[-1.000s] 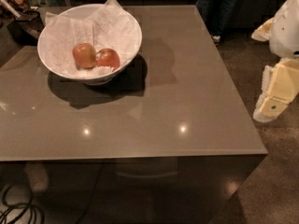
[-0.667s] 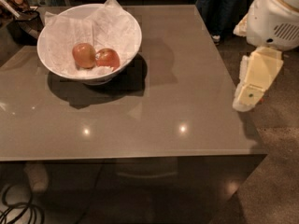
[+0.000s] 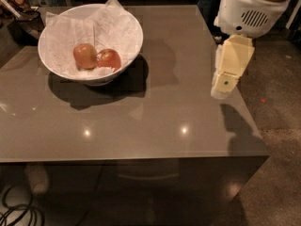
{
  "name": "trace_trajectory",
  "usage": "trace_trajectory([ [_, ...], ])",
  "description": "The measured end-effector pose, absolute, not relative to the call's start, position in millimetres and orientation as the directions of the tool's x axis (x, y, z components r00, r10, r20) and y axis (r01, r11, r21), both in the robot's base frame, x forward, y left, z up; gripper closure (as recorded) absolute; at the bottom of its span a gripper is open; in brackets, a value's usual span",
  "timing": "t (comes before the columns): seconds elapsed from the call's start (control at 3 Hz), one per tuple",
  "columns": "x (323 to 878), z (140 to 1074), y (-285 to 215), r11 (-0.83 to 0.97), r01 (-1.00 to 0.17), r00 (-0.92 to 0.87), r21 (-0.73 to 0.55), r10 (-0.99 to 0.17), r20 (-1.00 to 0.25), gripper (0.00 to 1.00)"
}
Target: Pick apple from white bowl
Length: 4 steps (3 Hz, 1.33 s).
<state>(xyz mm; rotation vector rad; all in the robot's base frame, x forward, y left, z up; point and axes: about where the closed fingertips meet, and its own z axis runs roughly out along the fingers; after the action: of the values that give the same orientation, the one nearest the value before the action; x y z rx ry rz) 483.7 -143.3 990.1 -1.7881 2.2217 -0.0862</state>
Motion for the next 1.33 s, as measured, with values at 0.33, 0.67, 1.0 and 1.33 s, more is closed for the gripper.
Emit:
trace_trajectory([
  [0.33, 504, 990, -120, 0.244, -0.95, -0.199, -0.193, -0.953, -0.227, 0.0],
  [0.67, 531, 992, -82, 0.213, -0.96, -0.17, -0.183, -0.959, -0.227, 0.0],
  [1.0, 549, 996, -48, 0.159, -0.969, -0.107, -0.19, -0.96, -0.258, 0.0],
  [1.33, 554, 998, -44, 0.163, -0.964, -0.103, -0.208, -0.957, -0.273, 0.0],
])
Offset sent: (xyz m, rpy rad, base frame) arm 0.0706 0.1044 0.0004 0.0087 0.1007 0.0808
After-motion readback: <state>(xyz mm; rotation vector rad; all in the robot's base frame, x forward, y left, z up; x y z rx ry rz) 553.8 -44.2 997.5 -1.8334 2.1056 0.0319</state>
